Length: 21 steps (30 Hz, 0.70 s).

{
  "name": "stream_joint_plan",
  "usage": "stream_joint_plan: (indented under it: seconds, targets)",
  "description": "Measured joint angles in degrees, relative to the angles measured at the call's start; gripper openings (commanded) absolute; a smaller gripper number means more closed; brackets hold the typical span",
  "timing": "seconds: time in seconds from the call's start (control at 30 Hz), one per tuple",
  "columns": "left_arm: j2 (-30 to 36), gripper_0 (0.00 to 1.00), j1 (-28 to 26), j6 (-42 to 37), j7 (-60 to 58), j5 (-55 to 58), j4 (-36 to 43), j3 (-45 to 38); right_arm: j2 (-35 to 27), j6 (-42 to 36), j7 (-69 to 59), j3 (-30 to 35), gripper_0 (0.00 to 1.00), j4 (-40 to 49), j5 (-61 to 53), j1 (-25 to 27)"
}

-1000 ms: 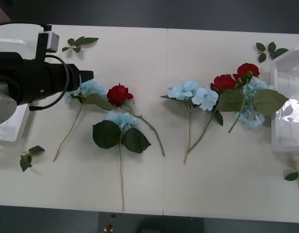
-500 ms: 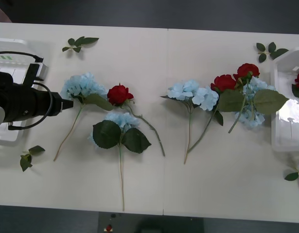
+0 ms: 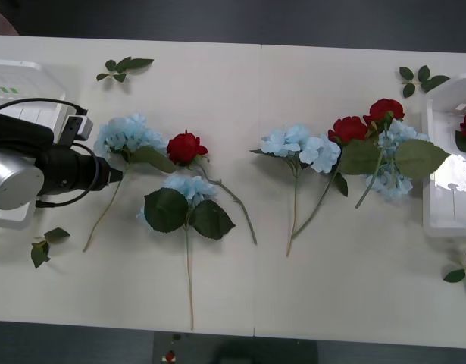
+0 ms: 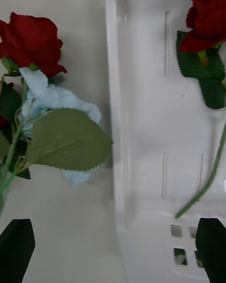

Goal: Put the red flowers into the right box and the blue flowers into the left box

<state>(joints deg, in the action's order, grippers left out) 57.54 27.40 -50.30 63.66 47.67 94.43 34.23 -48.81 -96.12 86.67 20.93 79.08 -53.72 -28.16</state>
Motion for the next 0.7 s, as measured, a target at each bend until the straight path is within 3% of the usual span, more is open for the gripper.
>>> stream_joint_plan:
  seconds: [0.3, 0.47, 0.7]
  targets:
    - [-3.48, 1.0, 3.02, 0.0, 1.73, 0.0, -1.91, 3.75, 5.33, -8.96, -9.66, 0.0, 1.0, 0.0, 0.13, -7.11]
    - [-3.48, 1.0, 4.45, 0.48, 1.73, 0.0, -3.76, 7.13, 8.97, -13.22, -22.35, -0.28, 1.0, 0.0, 2.43, -10.23]
    - [-4.29, 1.0, 7.33, 3.2, 1.73, 0.01, -8.6, 10.69, 11.52, -13.96, -29.71, -5.87, 1.0, 0.0, 8.56, -13.19]
